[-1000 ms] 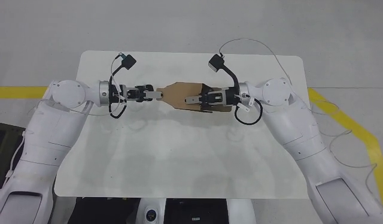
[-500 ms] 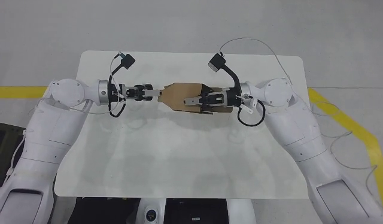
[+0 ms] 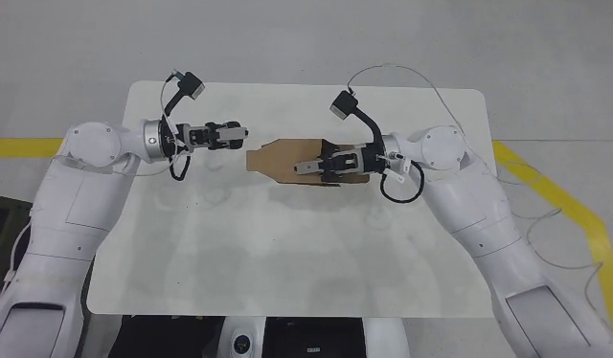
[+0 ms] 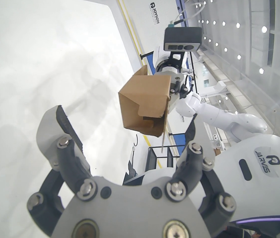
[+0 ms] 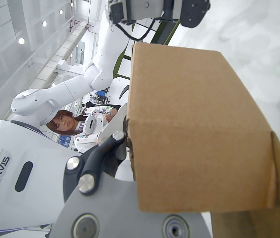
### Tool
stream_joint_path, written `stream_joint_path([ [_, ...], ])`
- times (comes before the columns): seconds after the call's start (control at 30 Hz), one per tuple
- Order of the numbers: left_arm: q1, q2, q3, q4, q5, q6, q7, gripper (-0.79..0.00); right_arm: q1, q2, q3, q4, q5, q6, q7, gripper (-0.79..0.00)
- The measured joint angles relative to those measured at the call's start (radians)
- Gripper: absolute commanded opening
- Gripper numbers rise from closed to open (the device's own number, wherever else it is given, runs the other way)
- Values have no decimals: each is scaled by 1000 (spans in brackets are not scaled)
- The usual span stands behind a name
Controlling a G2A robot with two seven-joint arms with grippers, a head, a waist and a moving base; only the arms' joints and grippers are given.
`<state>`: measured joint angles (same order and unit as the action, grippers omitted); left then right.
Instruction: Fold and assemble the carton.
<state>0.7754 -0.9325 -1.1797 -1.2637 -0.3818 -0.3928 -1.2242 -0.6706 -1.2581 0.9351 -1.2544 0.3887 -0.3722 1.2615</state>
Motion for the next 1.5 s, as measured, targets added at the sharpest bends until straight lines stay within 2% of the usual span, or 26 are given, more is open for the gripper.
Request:
stream_joint_path([
  [0.33, -4, -9, 54, -15, 28, 0, -38, 0, 11, -6, -14, 2, 17, -17, 0, -785],
  [0.87, 4, -11, 73, -49, 35, -6, -63, 0, 25, -22, -54, -6, 45, -29, 10, -785],
  [1.5, 2, -11, 71, -40, 27, -5, -64, 0, 47, -35, -68, 35, 57, -49, 8, -785],
])
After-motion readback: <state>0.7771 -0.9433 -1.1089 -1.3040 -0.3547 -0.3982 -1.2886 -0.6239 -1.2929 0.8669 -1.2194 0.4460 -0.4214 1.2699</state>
